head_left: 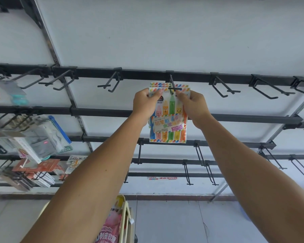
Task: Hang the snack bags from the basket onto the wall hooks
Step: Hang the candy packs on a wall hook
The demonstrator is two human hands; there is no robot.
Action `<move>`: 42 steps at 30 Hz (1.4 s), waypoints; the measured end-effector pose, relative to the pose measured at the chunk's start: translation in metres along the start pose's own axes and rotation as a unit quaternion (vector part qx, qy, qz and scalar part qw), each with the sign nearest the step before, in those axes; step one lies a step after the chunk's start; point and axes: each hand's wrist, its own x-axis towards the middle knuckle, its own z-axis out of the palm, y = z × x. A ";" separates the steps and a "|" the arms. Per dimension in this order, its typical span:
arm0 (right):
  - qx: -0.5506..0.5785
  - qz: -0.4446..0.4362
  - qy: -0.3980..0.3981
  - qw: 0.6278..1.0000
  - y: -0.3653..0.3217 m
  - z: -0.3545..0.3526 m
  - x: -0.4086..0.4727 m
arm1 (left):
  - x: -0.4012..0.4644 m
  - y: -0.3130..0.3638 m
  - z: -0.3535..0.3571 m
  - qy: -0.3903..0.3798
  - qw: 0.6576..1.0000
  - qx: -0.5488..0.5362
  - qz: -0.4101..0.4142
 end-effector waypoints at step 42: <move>-0.530 -0.210 -0.084 0.817 0.084 0.052 -0.122 | -0.133 -0.103 -0.074 -0.040 0.808 0.571 0.138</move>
